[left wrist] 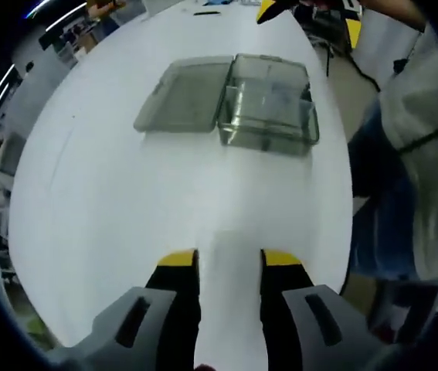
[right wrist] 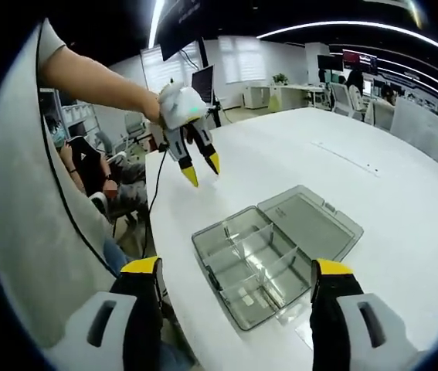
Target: Insert the divider into the dual guide fixture by aligning both edges with the guide slots and pushing it downward to the bottom, including one-sided entry, uneven engagement, binding, and posture correction.
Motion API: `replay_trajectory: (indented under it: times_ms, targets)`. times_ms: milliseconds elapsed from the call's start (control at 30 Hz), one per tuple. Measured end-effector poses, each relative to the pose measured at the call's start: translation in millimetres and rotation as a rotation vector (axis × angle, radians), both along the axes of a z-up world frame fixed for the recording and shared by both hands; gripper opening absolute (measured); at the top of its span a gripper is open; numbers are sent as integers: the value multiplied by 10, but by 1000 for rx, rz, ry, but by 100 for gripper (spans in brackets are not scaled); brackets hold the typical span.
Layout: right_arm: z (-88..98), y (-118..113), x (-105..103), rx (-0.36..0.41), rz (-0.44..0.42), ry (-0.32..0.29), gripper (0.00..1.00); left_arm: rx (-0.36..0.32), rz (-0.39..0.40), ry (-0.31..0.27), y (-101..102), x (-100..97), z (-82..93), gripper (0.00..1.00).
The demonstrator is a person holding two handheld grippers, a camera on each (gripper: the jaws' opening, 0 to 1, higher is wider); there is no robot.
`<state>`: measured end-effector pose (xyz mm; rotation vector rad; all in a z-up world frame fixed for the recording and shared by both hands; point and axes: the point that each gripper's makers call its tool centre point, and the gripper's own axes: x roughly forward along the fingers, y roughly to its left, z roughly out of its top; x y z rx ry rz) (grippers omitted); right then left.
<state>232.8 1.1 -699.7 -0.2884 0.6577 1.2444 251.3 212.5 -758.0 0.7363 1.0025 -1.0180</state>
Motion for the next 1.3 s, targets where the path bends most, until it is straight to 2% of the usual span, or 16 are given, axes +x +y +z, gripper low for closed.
replay_trajectory:
  times_ms: [233,633,933,1300]
  targets:
    - [4,22,30,3,12,-2,72,-36,-14,-46,-230,14,238,25]
    - [112,94,75,66,6,32,66,-91,-35,-124,-658,-3,625,25]
    - [180,132,83,110,-7,67,55,-135,-38,-174,-954,-72,798,25]
    - [257,173,72,150,-18,125,36,-146,-53,-239,-1227,-90,885,25]
